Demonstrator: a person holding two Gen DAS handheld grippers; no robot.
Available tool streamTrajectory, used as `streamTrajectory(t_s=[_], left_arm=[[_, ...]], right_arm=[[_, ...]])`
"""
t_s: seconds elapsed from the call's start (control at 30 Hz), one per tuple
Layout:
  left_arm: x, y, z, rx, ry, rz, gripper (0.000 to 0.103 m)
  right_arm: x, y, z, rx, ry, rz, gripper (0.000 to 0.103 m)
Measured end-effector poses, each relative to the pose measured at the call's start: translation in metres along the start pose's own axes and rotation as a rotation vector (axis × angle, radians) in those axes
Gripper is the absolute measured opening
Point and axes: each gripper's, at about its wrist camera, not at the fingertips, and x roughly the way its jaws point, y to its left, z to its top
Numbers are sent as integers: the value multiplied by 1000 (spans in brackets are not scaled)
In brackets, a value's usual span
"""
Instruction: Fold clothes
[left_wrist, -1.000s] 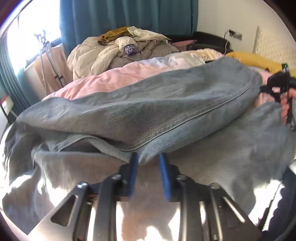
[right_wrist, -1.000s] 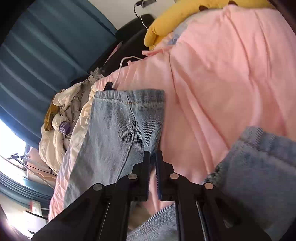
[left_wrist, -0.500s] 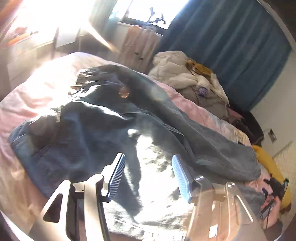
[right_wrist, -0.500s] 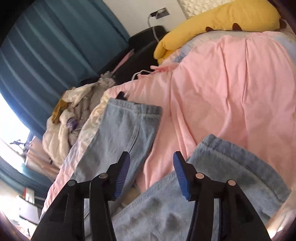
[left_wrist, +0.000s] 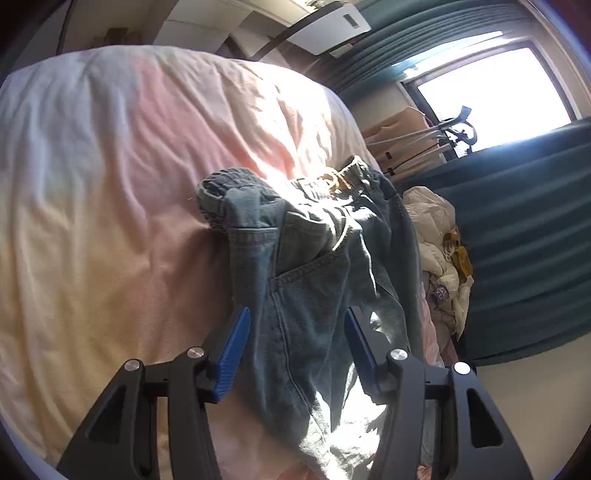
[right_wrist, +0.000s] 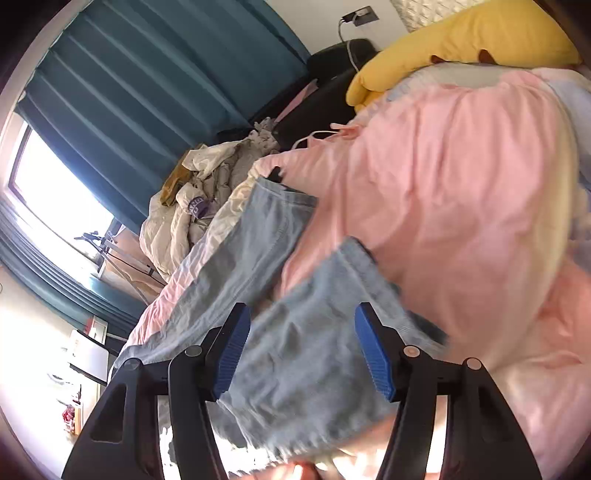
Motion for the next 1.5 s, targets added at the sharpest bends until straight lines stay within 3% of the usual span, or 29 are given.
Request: streamTrajectory(t_s=[0.3, 0.53, 0.67, 0.73, 0.8, 0.83, 0.9, 0.93, 0.97, 1.0, 1.17, 1.3, 1.33, 1.47, 1.5], left_arm=[[31, 7, 10, -41, 50, -47, 54], [46, 4, 12, 0, 59, -14, 38], [55, 2, 14, 19, 66, -1, 38], [58, 1, 14, 24, 65, -4, 38], [59, 0, 14, 36, 60, -4, 27], [59, -1, 13, 49, 55, 5, 22], [55, -3, 13, 66, 36, 13, 8], [53, -4, 12, 73, 25, 15, 5], [48, -5, 12, 80, 4, 5, 3], [41, -7, 11, 85, -22, -9, 3], [-3, -18, 12, 114, -139, -98, 2], [-39, -22, 18, 116, -184, -177, 0], [-47, -22, 19, 119, -189, -190, 0], [-92, -22, 33, 137, -340, -226, 0], [-96, -21, 40, 122, -335, -250, 0]], right_arm=[[-25, -65, -21, 169, 95, -6, 63], [8, -74, -34, 173, 149, -1, 63], [32, -78, -35, 158, 154, -77, 63], [45, -82, -37, 166, 178, -74, 63], [57, -83, -39, 171, 194, -49, 62], [59, -82, -39, 168, 189, -50, 59], [62, -79, -39, 155, 177, -56, 36], [59, -75, -38, 136, 162, -63, 27], [56, -71, -37, 115, 147, -59, 10], [53, -66, -35, 96, 132, -58, 5], [20, -49, -11, 106, 38, 30, 2], [-8, -32, 24, 111, -26, 100, 2], [-13, -28, 33, 102, -43, 103, 2], [-17, -17, 58, 63, -78, 90, 2], [-11, -15, 62, 64, -67, 99, 2]])
